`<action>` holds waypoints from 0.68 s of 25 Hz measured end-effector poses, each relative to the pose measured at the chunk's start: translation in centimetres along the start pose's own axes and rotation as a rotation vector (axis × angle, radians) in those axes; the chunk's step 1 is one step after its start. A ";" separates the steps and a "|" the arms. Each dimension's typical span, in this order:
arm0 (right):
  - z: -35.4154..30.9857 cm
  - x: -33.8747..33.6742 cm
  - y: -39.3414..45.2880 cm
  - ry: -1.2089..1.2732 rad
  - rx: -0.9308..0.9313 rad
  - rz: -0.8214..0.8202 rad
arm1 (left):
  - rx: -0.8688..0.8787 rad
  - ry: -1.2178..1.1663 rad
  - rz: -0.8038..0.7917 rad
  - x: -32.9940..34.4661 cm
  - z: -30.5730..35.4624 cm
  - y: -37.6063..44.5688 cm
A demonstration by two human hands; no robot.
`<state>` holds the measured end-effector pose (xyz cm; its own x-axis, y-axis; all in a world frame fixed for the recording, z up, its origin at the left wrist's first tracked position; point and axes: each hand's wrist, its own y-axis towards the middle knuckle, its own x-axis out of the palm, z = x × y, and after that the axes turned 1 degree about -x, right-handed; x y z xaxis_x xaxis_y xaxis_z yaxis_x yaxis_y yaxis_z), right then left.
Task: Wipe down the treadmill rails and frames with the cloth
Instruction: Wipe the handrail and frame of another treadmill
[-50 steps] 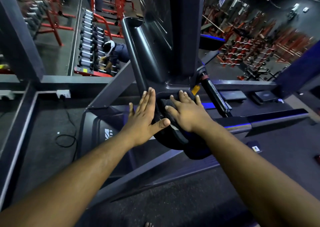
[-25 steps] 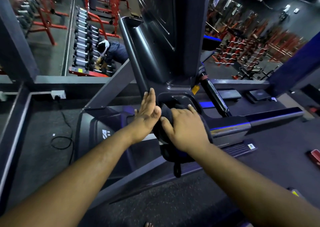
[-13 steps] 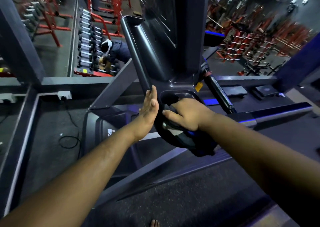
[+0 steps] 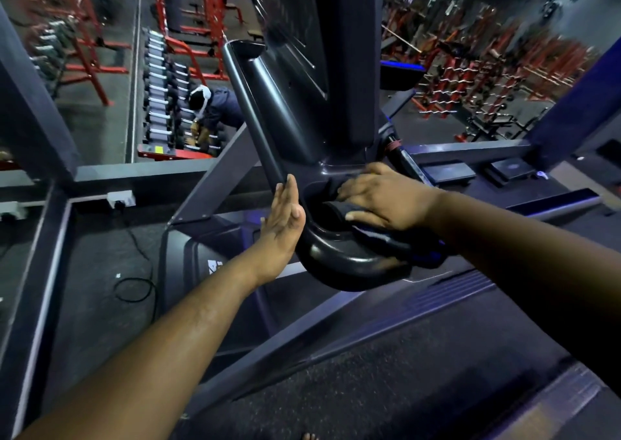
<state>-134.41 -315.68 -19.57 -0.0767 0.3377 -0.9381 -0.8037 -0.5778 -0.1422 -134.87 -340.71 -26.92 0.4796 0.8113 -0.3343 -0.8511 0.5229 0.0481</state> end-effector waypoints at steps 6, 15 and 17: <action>-5.4 -0.9 0.6 0.319 0.372 -0.175 | 0.003 -0.010 -0.131 -0.1 -0.8 0.2; -10.1 -1.9 8.1 0.771 1.109 0.224 | -0.022 -0.178 -0.074 0.3 -0.8 0.6; -10.5 -1.6 7.7 0.737 1.058 0.283 | -0.027 -0.199 -0.081 0.3 -0.8 0.5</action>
<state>-134.27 -328.42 -22.47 -0.2506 -0.3737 -0.8931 -0.9088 0.4087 0.0839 -135.27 -340.43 -27.80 0.5769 0.8041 -0.1432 -0.8123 0.5833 0.0027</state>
